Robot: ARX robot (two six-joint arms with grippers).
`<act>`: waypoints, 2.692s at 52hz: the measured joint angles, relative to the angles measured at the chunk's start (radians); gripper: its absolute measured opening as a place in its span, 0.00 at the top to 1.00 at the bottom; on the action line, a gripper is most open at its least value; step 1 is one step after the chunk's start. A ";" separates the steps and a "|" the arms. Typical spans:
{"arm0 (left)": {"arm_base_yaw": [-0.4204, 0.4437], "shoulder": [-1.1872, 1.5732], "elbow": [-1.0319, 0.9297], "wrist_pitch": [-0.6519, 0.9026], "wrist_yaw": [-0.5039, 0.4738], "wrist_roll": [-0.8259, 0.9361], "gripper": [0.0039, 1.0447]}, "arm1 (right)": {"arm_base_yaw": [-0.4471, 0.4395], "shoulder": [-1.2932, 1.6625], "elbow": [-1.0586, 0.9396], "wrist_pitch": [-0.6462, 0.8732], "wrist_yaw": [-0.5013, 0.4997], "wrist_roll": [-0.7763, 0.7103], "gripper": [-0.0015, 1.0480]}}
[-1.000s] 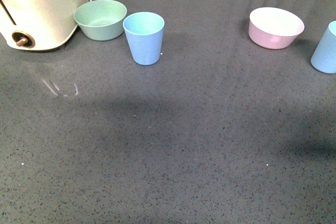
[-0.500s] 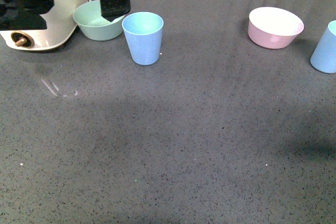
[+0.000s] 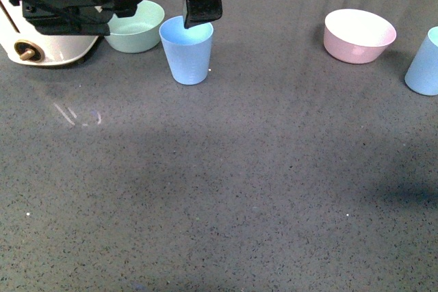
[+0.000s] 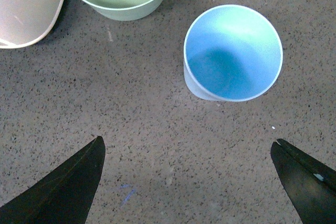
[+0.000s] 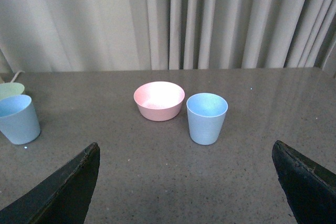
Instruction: Stack blue cups with both arms
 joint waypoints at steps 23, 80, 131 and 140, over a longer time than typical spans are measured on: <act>-0.010 0.190 0.235 -0.099 -0.037 -0.024 0.08 | 0.000 0.000 0.000 0.000 0.000 0.000 0.09; 0.029 0.373 0.423 -0.223 -0.044 -0.155 0.37 | 0.000 0.000 0.000 0.000 0.000 0.000 0.09; -0.076 0.283 0.373 -0.267 0.121 -0.217 0.98 | 0.000 0.000 0.000 0.000 0.000 0.000 0.09; -0.146 0.277 0.357 -0.240 0.152 -0.225 0.98 | 0.000 0.000 0.000 0.000 0.000 0.000 0.09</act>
